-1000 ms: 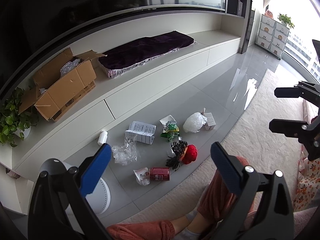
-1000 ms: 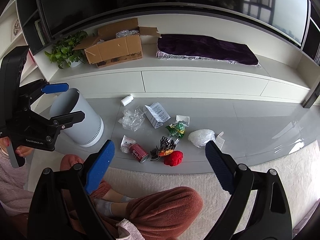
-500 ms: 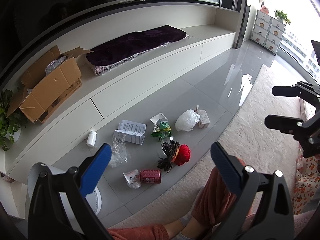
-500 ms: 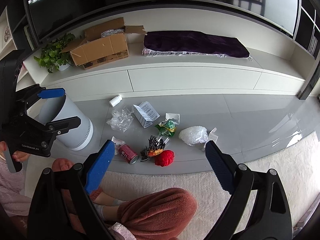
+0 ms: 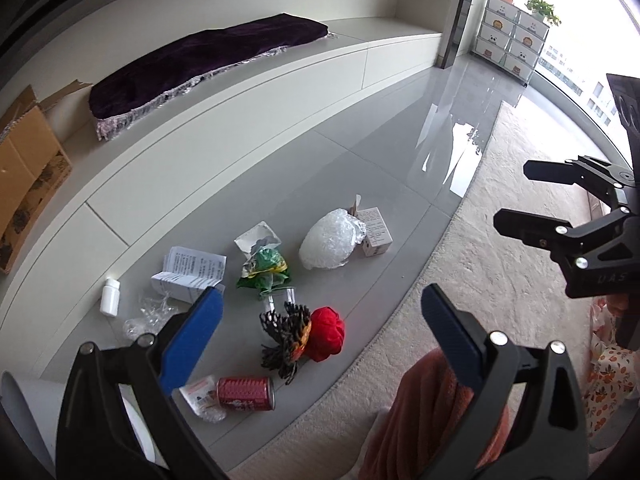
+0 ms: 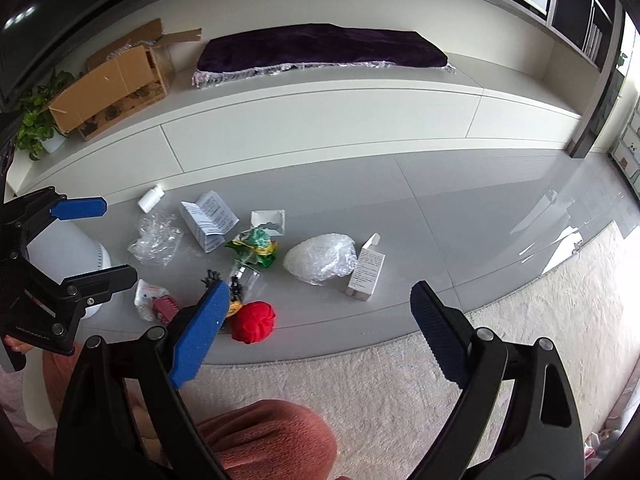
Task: Collect trash
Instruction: 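Grasp the bubble-wrap bag with the left tool while the right tool grasps the white box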
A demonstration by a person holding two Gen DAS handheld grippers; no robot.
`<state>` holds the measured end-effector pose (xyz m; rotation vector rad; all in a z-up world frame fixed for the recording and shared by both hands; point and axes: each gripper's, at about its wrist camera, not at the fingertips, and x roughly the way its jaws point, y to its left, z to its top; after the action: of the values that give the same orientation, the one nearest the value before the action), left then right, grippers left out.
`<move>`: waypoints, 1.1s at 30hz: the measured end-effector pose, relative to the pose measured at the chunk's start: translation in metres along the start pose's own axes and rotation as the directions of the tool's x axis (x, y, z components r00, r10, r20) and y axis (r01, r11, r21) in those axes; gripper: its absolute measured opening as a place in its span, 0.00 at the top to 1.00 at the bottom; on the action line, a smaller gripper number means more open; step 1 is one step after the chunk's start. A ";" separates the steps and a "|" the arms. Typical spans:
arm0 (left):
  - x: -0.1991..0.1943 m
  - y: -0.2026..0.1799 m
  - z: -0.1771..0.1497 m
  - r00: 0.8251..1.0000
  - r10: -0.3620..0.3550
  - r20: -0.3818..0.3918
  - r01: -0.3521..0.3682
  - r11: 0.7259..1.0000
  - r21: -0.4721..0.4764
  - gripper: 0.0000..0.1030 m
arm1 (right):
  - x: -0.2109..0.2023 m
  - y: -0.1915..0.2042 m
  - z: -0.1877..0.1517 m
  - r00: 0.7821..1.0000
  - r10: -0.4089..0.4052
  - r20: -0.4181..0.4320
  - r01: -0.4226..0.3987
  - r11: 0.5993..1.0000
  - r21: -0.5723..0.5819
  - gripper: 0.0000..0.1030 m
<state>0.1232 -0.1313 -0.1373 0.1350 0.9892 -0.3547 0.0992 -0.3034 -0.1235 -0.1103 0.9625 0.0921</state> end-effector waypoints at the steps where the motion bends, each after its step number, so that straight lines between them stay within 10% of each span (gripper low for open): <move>1: 0.014 -0.003 0.002 1.000 -0.008 -0.002 0.008 1.000 0.011 0.04 | 0.011 -0.005 -0.001 1.000 -0.013 -0.003 0.013 1.000 -0.001 0.14; 17: 0.236 -0.011 0.005 0.996 0.002 -0.093 0.018 0.977 0.214 0.04 | 0.245 -0.063 -0.048 0.991 -0.109 -0.083 0.114 0.991 0.064 0.14; 26: 0.302 -0.020 0.001 0.992 0.020 -0.122 0.016 0.958 0.286 0.06 | 0.311 -0.063 -0.072 0.986 -0.132 -0.103 0.138 0.989 0.056 0.14; 30: 0.321 -0.023 0.001 0.986 0.016 -0.166 0.034 0.955 0.296 0.38 | 0.323 -0.065 -0.077 0.984 -0.139 -0.108 0.146 0.987 0.060 0.14; 33: 0.330 -0.025 0.000 0.987 0.041 -0.152 0.009 0.948 0.318 0.39 | 0.329 -0.067 -0.080 0.983 -0.150 -0.105 0.157 0.985 0.068 0.16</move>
<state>0.2787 -0.2305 -0.4122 0.4699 1.0807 -0.4932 0.2300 -0.3706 -0.4360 -0.1191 1.0525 -0.0931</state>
